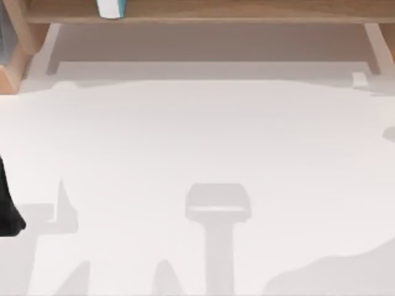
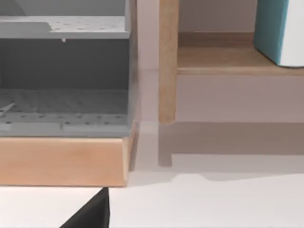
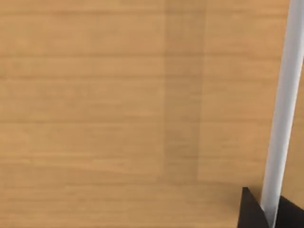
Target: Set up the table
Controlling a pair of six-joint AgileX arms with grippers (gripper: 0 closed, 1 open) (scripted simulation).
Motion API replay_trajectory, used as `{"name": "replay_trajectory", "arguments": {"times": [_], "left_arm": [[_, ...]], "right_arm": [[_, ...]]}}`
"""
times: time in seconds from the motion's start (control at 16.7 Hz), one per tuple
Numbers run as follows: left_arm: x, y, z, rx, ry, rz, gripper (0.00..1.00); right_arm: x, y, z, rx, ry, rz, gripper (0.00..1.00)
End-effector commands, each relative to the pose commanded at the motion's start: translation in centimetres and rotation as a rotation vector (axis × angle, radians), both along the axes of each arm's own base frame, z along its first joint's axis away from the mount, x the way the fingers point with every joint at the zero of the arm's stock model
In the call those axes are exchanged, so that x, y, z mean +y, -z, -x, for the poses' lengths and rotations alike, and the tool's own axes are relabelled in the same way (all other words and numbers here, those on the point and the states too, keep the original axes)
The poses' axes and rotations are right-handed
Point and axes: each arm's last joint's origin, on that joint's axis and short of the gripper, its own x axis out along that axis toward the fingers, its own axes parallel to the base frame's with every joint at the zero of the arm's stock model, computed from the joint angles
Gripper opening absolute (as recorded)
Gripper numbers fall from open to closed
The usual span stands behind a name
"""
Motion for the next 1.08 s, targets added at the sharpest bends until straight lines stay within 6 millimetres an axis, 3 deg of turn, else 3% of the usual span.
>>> {"name": "replay_trajectory", "arguments": {"times": [0.3, 0.6, 1.08], "left_arm": [[0.0, 0.0, 0.0, 0.000, 0.000, 0.000, 1.00], [0.0, 0.0, 0.0, 0.000, 0.000, 0.000, 1.00], [0.0, 0.0, 0.0, 0.000, 0.000, 0.000, 1.00]], "right_arm": [[-0.1, -0.3, -4.1, -0.008, 0.005, 0.001, 0.00], [0.0, -0.2, -4.6, -0.002, 0.005, -0.002, 0.00], [0.0, -0.2, -4.6, -0.002, 0.005, -0.002, 0.60]]}}
